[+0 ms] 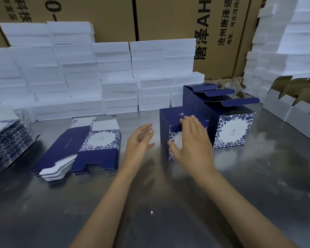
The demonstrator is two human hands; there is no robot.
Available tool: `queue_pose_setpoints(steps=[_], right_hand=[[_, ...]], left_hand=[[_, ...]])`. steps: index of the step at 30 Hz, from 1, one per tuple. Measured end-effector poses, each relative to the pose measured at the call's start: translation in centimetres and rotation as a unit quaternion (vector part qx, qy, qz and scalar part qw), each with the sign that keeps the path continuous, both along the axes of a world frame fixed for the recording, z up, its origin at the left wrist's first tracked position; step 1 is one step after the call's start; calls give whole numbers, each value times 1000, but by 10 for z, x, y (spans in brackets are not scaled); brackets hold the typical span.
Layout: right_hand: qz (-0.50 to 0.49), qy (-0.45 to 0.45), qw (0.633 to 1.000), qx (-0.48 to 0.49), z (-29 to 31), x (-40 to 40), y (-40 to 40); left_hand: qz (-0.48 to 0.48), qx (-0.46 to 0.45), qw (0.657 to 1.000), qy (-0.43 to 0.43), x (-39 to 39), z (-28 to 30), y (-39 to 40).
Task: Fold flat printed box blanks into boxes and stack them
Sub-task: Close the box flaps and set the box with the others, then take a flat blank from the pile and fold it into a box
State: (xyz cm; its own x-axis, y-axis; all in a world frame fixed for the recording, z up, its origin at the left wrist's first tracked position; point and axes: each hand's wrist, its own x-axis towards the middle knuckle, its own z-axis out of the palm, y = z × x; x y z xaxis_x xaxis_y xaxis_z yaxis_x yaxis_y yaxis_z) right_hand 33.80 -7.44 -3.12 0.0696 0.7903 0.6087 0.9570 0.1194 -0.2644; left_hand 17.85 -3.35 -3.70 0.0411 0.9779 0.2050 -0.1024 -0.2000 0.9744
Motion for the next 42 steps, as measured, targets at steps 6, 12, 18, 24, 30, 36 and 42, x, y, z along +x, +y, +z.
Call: queue_pose_setpoints(steps=[6,12,18,24,30,36,42], right_hand=[[20,18,998,-52,5,26,105],[21,50,996,-69,7,28,178],[11,56,995,-81,7,30,211],[-13,24,993,-113,12,26,199],[30,101,981,-166,-15,-17,126],[161,237,895,-343,-31,-80,74],[171,244,887,-354,-28,-159,60]], left_hand=[[58,34,946,317,4,-43,60],[90,74,924,363,6,-41,88],[80,45,938,335,3,-41,94],[68,41,939,335,3,-39,90],[172,134,908,359,1,-27,58],[277,214,854,385,-36,-1,36],[368,-45,752,544,-113,-10,28]])
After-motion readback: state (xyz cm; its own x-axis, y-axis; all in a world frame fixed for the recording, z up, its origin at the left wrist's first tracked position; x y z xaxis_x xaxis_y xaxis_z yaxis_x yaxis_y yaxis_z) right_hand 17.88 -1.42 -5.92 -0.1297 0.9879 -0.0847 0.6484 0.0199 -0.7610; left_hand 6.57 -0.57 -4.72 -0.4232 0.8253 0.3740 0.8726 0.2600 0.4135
